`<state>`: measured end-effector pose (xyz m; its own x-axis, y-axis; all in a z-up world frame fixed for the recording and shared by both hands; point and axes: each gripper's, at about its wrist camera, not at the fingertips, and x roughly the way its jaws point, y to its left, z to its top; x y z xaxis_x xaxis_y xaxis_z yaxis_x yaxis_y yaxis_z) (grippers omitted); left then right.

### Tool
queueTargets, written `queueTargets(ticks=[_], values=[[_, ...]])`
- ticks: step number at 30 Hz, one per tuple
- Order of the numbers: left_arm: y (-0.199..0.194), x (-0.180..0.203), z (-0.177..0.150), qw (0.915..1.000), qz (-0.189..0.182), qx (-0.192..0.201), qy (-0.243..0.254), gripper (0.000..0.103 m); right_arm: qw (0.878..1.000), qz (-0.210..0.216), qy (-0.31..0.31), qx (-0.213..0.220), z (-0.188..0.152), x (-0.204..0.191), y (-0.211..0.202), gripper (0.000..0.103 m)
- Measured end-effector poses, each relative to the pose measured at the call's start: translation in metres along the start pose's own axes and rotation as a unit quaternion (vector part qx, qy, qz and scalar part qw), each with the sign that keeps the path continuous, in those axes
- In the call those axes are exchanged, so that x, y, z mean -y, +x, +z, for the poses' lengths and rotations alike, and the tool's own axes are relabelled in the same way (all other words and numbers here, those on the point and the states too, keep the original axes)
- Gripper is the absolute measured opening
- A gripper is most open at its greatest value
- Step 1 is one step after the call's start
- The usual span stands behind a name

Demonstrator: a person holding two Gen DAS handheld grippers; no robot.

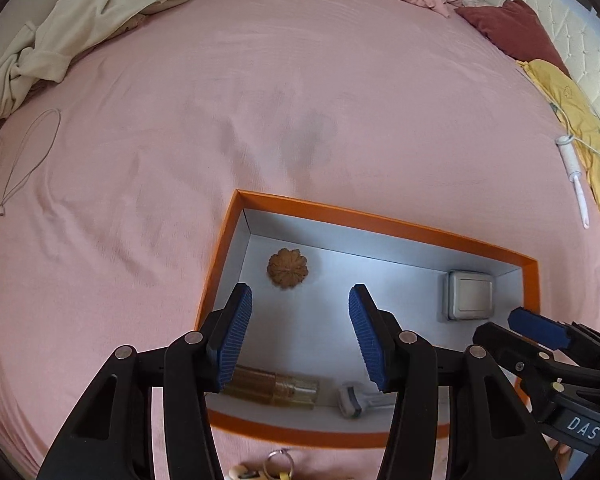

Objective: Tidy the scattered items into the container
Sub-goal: 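Grasp the walnut with the left gripper while the right grasps the silver metal case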

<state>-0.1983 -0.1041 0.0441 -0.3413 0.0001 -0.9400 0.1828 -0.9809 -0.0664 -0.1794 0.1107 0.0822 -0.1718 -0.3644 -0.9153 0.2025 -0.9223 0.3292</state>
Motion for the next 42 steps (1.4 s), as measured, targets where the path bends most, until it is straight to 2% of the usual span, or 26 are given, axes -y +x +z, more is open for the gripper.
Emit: queueTargets(ticks=[2, 4, 10, 12, 16, 18, 21, 22, 24, 26, 29, 32, 34, 36, 38, 39, 40, 41, 42], values=[[0.01, -0.006, 0.002, 0.9999, -0.007, 0.0, -0.009, 0.052, 1.0, -0.015, 0.004, -0.002, 0.004, 0.004, 0.008, 0.059], [0.013, -0.003, 0.004, 0.9999, -0.002, 0.014, -0.003, 0.052, 1.0, -0.011, 0.012, 0.0, 0.007, 0.009, 0.011, 0.057], [0.027, 0.02, 0.005, 0.9963, 0.058, 0.022, 0.059, 0.052, 0.999, -0.05, 0.0, 0.002, 0.015, 0.003, 0.019, 0.058], [0.032, 0.028, 0.0, 0.9944, 0.059, 0.017, 0.086, 0.052, 0.998, -0.061, -0.007, 0.001, 0.017, 0.0, 0.022, 0.058], [0.041, 0.041, -0.008, 0.9861, 0.091, 0.02, 0.138, 0.052, 0.994, -0.104, -0.04, 0.002, 0.019, -0.009, 0.029, 0.058], [0.044, 0.042, -0.011, 0.9824, 0.1, 0.016, 0.157, 0.052, 0.989, -0.133, -0.066, 0.005, 0.019, -0.017, 0.034, 0.062], [0.038, 0.039, -0.01, 0.9842, 0.066, -0.002, 0.164, 0.051, 0.983, -0.159, -0.092, -0.011, 0.017, -0.025, 0.039, 0.062], [0.032, 0.036, -0.007, 0.9871, 0.043, -0.006, 0.154, 0.051, 0.986, -0.141, -0.087, -0.022, 0.017, -0.023, 0.038, 0.062], [0.023, 0.025, -0.001, 0.9922, -0.001, -0.017, 0.124, 0.051, 0.995, -0.069, -0.055, -0.049, 0.019, -0.012, 0.033, 0.06], [0.017, 0.013, 0.005, 0.995, -0.04, -0.026, 0.087, 0.048, 0.997, -0.011, -0.026, -0.065, 0.023, -0.003, 0.028, 0.06], [0.012, 0.005, 0.014, 0.9967, -0.064, -0.027, 0.043, 0.048, 0.998, -0.014, -0.001, -0.053, 0.03, 0.005, 0.022, 0.059], [0.013, 0.009, 0.019, 0.999, -0.016, -0.02, 0.037, 0.048, 0.998, -0.041, 0.001, -0.05, 0.034, 0.002, 0.027, 0.059], [0.015, 0.012, 0.019, 0.9992, 0.002, -0.014, 0.037, 0.048, 0.997, -0.064, -0.008, -0.04, 0.035, -0.003, 0.03, 0.059], [0.019, 0.024, 0.014, 0.9972, 0.015, -0.022, 0.069, 0.048, 0.996, -0.086, -0.015, -0.027, 0.029, -0.007, 0.032, 0.06], [0.028, 0.038, 0.006, 0.9891, 0.062, -0.032, 0.13, 0.043, 0.993, -0.116, -0.028, -0.021, 0.028, -0.011, 0.038, 0.061], [0.03, 0.042, 0.002, 0.9849, 0.084, -0.029, 0.149, 0.043, 0.99, -0.136, -0.039, -0.021, 0.027, -0.013, 0.043, 0.061], [0.031, 0.043, 0.0, 0.9819, 0.102, -0.025, 0.158, 0.033, 0.985, -0.159, -0.056, -0.022, 0.026, -0.017, 0.048, 0.061], [0.031, 0.042, 0.0, 0.9816, 0.106, -0.023, 0.157, 0.028, 0.979, -0.185, -0.081, -0.024, 0.024, -0.022, 0.054, 0.063], [0.029, 0.039, 0.001, 0.9833, 0.098, -0.024, 0.152, 0.028, 0.972, -0.21, -0.105, -0.025, 0.022, -0.027, 0.06, 0.065]])
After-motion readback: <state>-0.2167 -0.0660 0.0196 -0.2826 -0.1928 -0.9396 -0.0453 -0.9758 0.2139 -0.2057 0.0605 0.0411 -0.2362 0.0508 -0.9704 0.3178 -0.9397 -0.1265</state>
